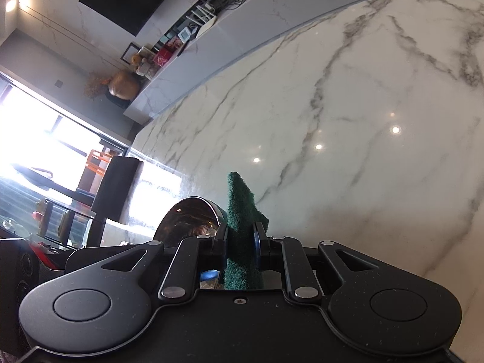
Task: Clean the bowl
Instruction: 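Scrub the bowl's outside near the rim with the right gripper's pad while the left holds it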
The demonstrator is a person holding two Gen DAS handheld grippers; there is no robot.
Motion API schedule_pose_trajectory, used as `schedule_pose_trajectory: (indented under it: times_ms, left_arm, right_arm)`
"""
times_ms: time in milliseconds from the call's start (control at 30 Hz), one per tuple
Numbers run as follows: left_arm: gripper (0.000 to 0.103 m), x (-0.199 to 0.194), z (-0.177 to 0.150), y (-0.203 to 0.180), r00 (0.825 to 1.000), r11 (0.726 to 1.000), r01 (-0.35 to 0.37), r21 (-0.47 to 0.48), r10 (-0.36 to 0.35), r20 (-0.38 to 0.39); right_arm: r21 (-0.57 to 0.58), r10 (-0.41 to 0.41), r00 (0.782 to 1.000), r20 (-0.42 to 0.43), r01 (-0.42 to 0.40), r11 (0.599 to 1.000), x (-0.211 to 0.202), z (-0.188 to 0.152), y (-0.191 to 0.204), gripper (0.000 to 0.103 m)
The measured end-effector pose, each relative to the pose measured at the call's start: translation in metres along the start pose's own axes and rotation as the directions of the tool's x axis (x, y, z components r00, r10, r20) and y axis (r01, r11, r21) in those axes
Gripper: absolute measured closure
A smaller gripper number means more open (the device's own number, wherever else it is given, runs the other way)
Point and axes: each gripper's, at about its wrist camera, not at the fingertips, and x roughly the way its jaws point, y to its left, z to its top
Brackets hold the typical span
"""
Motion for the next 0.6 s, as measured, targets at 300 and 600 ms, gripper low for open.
schedule_pose_trajectory:
  times_ms: [300,600]
  left_arm:
    - [0.086,0.001,0.0,-0.007,1.0,0.998,0.019,0.066,-0.018,-0.006]
    - [0.089,-0.001,-0.009,-0.02,0.999,0.965,0.05,0.257,-0.044,-0.029]
  right_arm:
    - [-0.003,0.005,1.0,-0.006,-0.005,1.0,0.0,0.001,0.0,0.088]
    - [-0.006,0.018,1.0,0.023,-0.018,1.0,-0.007,0.002,0.001,0.088]
